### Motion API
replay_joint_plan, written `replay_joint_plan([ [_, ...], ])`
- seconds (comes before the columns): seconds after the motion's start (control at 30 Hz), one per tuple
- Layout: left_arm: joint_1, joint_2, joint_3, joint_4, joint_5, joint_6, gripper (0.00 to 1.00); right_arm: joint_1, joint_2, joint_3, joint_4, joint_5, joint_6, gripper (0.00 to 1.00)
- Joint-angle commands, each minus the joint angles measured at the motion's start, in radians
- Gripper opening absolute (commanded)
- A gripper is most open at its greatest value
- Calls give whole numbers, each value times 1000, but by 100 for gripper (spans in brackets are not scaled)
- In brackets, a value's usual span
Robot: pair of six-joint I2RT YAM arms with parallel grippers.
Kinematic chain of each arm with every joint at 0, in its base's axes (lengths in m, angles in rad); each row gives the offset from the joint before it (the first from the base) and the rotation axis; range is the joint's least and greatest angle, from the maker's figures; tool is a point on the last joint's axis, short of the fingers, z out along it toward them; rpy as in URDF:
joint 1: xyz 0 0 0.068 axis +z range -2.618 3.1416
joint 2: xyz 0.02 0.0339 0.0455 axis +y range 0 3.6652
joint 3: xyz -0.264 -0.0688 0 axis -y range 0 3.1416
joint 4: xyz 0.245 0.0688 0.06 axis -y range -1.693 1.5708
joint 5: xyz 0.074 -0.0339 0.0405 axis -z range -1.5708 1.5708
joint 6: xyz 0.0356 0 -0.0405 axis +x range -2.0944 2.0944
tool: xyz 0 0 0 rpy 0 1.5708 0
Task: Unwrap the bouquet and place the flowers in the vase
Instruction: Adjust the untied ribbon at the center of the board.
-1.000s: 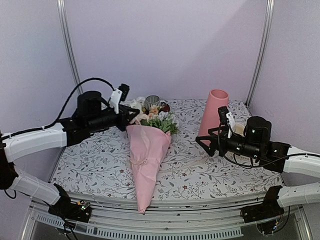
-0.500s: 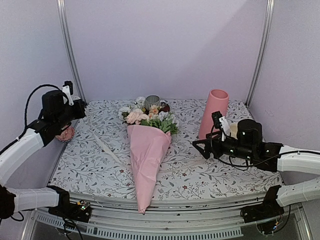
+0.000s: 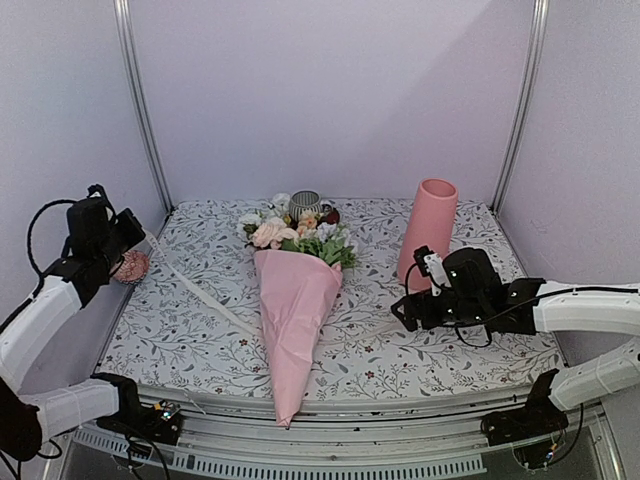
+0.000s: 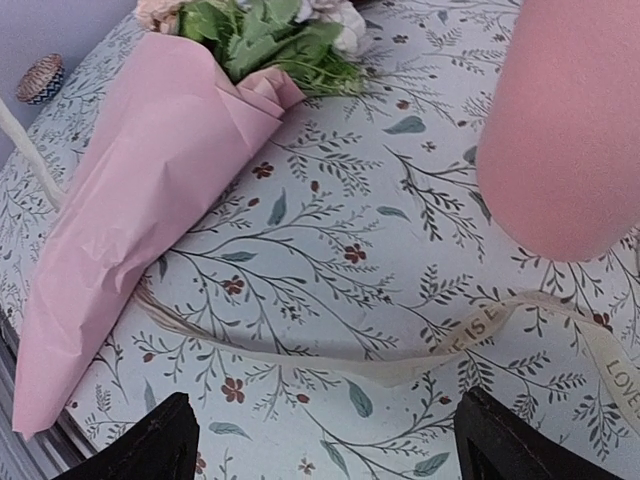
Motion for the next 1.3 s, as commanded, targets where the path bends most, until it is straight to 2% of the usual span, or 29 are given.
replay_joint_plan([
  [0.0,29,24,4,5,11,-67,0,-75,18,24,-110,49,89,91],
  [0.03,32,20,1,4,5,-75,0,-96,19,20,-123,53,104,91],
  [0.1,37,6,-11,5,-1,-83,0,-119,23,20,-162,103,171,100],
  [0.2,39,-22,-38,19,-8,-91,0,-124,45,49,-251,188,277,99],
  [0.27,41,-35,-55,31,-5,-95,0,-126,79,73,-264,173,308,99],
  [0.3,41,-38,-59,33,-3,-99,0,-127,102,87,-272,168,309,97],
  [0.4,41,-43,-70,35,-1,-113,0,-128,192,148,-322,191,348,82],
  [0.63,44,-78,-95,39,-26,-130,0,-128,421,358,-516,269,523,77],
  [1.0,49,-101,-110,51,-33,-131,0,-128,530,414,-486,223,617,74],
  [1.27,55,-88,-95,62,-41,-127,0,-127,617,444,-496,217,621,72],
])
